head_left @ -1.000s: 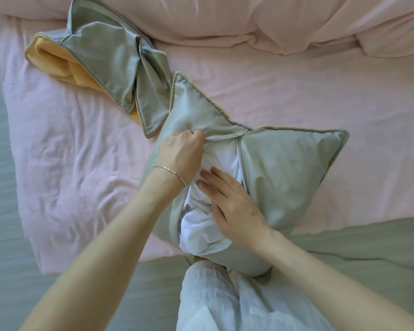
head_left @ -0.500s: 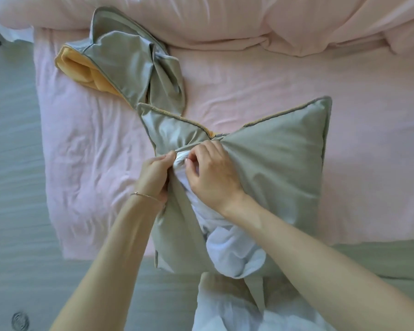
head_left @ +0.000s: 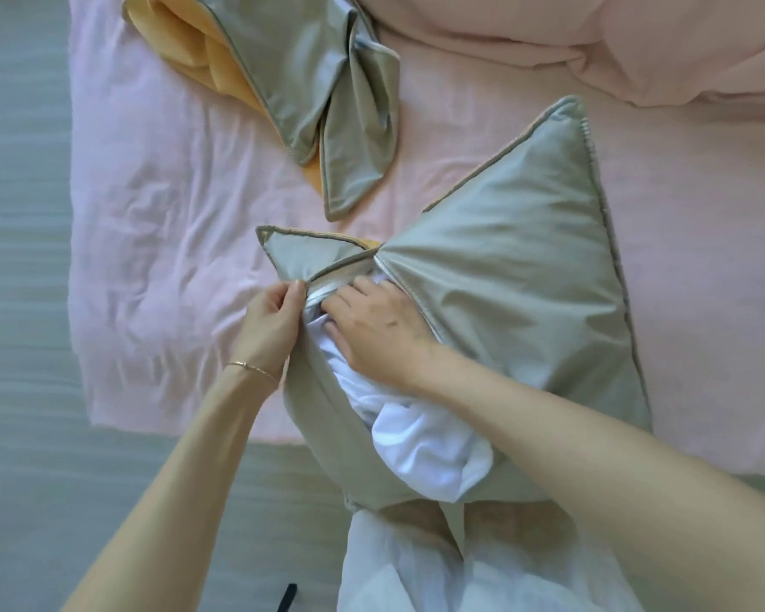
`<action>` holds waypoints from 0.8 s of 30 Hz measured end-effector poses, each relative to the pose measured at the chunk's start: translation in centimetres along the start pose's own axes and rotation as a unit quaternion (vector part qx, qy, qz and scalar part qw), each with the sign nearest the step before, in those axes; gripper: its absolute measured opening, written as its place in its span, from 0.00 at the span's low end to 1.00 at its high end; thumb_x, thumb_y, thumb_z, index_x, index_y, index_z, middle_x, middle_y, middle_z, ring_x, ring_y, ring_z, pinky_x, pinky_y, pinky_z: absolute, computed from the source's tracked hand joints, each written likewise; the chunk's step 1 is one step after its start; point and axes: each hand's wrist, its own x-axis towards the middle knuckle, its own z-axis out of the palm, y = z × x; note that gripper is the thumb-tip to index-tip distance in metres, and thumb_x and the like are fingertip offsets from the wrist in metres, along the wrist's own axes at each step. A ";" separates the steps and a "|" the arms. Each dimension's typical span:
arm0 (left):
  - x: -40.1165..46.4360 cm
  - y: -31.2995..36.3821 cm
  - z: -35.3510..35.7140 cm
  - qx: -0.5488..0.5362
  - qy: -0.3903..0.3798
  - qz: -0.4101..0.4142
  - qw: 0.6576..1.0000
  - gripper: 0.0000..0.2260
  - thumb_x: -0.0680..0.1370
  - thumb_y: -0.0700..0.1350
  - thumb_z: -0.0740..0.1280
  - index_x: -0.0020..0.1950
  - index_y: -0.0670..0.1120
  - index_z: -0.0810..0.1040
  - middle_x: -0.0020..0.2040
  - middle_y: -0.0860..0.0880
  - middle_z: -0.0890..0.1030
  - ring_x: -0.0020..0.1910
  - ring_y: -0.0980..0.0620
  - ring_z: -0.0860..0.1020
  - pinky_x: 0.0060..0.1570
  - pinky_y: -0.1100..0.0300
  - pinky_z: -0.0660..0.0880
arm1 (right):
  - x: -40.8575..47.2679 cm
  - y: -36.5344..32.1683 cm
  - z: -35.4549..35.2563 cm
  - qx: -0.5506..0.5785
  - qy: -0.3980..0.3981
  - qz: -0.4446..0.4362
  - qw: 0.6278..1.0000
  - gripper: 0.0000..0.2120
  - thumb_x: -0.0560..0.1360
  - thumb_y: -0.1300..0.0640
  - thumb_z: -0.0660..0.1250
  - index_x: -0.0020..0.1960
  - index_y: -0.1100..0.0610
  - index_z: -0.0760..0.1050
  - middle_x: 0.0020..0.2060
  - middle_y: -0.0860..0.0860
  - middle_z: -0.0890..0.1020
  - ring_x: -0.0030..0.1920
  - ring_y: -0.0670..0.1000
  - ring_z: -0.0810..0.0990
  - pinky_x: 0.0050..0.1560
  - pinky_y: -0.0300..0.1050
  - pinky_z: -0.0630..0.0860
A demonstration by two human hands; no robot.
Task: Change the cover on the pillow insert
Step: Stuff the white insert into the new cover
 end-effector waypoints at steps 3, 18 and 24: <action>0.1 -0.3 -1.2 0.019 -0.100 -0.021 0.995 0.10 0.75 0.45 0.68 0.36 0.44 0.73 0.29 0.52 0.76 0.34 0.54 0.75 0.38 0.60 0.69 | -0.6 -0.3 1.0 0.010 -0.028 -0.001 1.000 0.04 0.64 0.61 0.72 0.37 0.57 0.78 0.31 0.51 0.79 0.33 0.54 0.77 0.37 0.44 0.62; 3.2 0.2 -0.6 0.255 0.008 0.129 0.958 0.06 0.77 0.45 0.64 0.42 0.44 0.72 0.38 0.50 0.74 0.41 0.49 0.71 0.37 0.59 0.61 | -5.3 -2.2 -4.6 0.032 -0.075 0.064 0.995 0.17 0.73 0.52 0.55 0.26 0.53 0.61 0.16 0.50 0.66 0.17 0.53 0.60 0.24 0.36 0.52; 3.2 -0.7 -0.6 -0.044 -0.094 -0.017 0.994 0.11 0.78 0.41 0.63 0.36 0.46 0.71 0.29 0.51 0.74 0.27 0.60 0.70 0.32 0.64 0.67 | -2.2 -1.4 -5.1 0.133 0.028 0.190 0.972 0.13 0.75 0.54 0.55 0.41 0.60 0.74 0.31 0.52 0.77 0.32 0.57 0.75 0.33 0.48 0.68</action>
